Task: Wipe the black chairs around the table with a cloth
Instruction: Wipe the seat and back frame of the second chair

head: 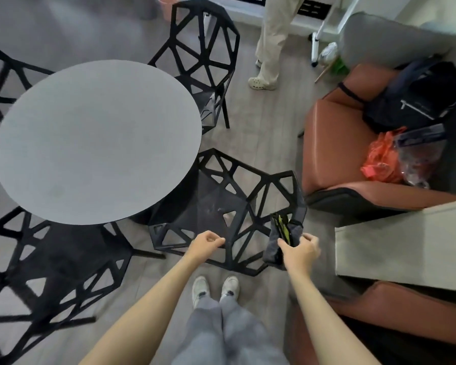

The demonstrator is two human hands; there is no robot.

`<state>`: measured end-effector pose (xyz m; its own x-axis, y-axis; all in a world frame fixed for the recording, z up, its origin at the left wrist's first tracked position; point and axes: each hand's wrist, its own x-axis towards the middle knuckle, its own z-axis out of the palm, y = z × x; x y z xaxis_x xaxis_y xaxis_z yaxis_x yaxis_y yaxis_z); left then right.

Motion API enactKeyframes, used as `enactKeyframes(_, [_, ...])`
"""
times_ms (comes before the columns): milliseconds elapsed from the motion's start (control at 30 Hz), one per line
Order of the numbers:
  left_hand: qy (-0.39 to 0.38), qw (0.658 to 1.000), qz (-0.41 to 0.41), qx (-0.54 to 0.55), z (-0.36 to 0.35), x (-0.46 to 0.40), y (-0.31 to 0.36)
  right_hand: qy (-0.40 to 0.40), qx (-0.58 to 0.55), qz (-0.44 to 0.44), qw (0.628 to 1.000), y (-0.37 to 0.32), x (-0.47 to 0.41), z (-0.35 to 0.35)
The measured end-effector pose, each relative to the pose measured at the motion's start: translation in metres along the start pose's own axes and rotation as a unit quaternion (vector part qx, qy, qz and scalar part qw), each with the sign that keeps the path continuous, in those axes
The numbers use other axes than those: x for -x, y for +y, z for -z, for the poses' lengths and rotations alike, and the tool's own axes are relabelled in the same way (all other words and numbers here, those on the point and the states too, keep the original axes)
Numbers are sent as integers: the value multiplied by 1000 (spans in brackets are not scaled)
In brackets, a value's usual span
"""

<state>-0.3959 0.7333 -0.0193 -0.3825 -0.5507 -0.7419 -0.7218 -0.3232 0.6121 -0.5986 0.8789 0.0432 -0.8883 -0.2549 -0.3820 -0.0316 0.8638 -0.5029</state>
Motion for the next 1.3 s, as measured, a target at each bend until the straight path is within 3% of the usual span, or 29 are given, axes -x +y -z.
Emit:
enactKeyframes(200, [-26, 975, 26, -219, -13, -42, -53, -45, -44, -68, 996, 19, -17, -35])
enactKeyframes(467, [-57, 917, 67, -390, -50, -84, -98, -63, 54, 88, 993, 41, -55, -43])
enactKeyframes(600, [-10, 886, 49, -462, -78, -94, -99, -76, 28, 141, 987, 54, -81, -30])
enactKeyframes(833, [19, 904, 22, -427, -137, -97, -98, -97, 49, 221, 969, 57, -163, 14])
enactKeyframes(1033, [65, 947, 9, -313, -205, -115, -81, -53, 109, 266, 956, 40, -244, 30])
enactKeyframes(1167, [132, 930, -24, -344, -245, -129, -57, 44, 140, 348, 926, 30, -278, 28])
enactKeyframes(1300, [134, 931, -33, -338, -248, -136, -63, 169, 209, 450, 852, 43, -265, 29])
